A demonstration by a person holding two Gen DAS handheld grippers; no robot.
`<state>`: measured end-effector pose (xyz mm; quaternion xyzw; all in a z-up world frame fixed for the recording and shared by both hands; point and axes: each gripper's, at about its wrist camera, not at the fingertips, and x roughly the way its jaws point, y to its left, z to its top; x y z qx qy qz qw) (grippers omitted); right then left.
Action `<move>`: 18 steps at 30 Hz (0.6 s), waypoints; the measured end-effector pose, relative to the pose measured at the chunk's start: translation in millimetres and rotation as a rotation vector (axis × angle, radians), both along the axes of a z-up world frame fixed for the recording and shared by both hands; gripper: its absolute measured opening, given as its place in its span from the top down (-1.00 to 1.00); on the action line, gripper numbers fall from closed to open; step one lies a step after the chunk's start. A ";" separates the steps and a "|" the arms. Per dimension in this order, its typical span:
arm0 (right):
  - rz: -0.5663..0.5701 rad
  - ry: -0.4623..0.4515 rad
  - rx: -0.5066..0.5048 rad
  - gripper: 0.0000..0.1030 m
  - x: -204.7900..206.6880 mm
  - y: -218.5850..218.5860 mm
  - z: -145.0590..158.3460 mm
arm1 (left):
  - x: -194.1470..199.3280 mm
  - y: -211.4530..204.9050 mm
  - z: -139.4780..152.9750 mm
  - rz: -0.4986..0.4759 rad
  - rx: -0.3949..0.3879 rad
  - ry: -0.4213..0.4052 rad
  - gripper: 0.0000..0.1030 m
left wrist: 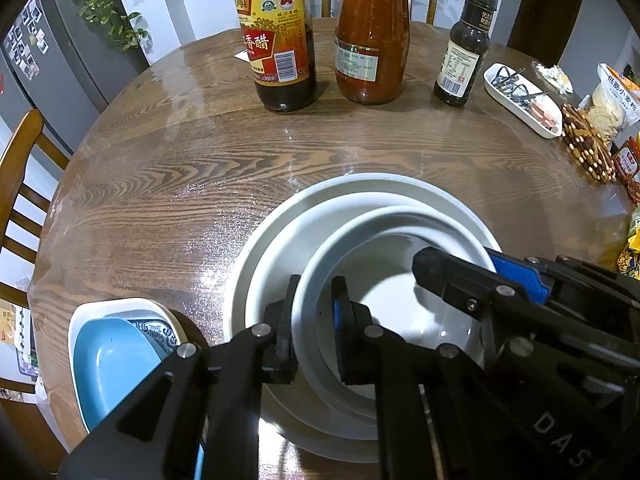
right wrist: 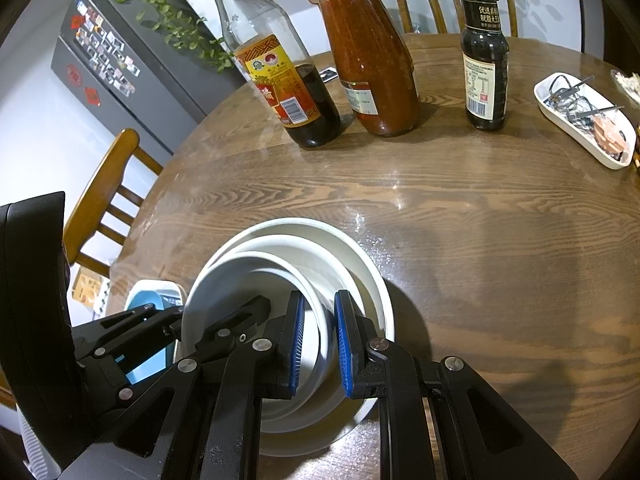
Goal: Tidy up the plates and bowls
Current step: 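Lower the ramekin into the smaller white bowl with the left tool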
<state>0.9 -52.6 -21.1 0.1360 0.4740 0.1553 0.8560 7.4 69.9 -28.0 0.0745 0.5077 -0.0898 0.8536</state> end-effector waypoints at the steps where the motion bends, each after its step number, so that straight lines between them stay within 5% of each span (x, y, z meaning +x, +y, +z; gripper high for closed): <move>1: 0.000 0.000 0.000 0.66 0.0 0.1 0.0 | 0.2 -0.2 -0.1 -0.001 0.001 -0.001 0.75; 18: -0.008 0.000 0.003 0.66 2.1 -3.7 0.5 | 0.5 -1.0 -1.0 -0.005 0.005 -0.005 0.73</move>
